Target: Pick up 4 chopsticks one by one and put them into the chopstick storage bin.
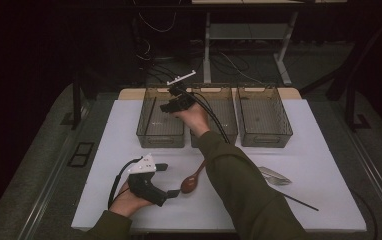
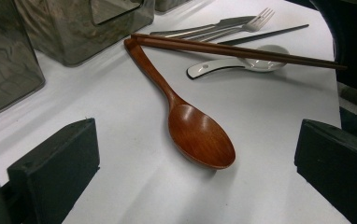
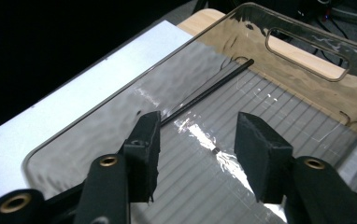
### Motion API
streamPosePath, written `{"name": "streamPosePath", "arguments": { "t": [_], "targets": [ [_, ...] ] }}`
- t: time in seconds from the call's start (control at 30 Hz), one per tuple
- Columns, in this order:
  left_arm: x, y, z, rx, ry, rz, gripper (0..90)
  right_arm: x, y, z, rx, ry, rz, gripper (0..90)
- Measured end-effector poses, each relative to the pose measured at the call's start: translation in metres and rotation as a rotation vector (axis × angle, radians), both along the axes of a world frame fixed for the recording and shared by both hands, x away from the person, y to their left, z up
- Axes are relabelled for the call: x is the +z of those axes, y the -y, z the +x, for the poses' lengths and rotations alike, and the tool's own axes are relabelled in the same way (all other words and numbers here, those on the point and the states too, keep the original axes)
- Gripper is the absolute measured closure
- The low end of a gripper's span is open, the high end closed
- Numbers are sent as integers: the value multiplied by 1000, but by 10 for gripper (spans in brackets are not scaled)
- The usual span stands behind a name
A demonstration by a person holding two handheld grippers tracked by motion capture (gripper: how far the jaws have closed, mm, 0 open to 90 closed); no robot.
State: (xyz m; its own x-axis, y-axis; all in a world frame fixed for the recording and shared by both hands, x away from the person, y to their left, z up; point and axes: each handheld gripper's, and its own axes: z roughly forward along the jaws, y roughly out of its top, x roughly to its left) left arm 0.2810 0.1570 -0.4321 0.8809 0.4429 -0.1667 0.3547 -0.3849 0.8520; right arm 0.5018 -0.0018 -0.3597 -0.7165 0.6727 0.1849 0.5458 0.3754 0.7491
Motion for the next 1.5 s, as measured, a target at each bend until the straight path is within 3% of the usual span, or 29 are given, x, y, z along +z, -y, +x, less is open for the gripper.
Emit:
{"name": "streamPosePath", "arguments": {
  "t": [0.37,0.5,0.63,1.1,1.5],
  "targets": [
    [-1,1,0,1,-3,8,0,17,39,-23,88,41,33,416],
    [-1,1,0,5,-3,8,0,18,54,-31,110,36,65,400],
    [0,0,0,12,0,8,0,17,67,-41,136,45,53,390],
    [0,-1,-1,24,1,21,0,15,126,-71,187,69,51,373],
    [-2,-1,0,32,-6,18,0,8,173,-96,177,86,40,359]
  ]
}}
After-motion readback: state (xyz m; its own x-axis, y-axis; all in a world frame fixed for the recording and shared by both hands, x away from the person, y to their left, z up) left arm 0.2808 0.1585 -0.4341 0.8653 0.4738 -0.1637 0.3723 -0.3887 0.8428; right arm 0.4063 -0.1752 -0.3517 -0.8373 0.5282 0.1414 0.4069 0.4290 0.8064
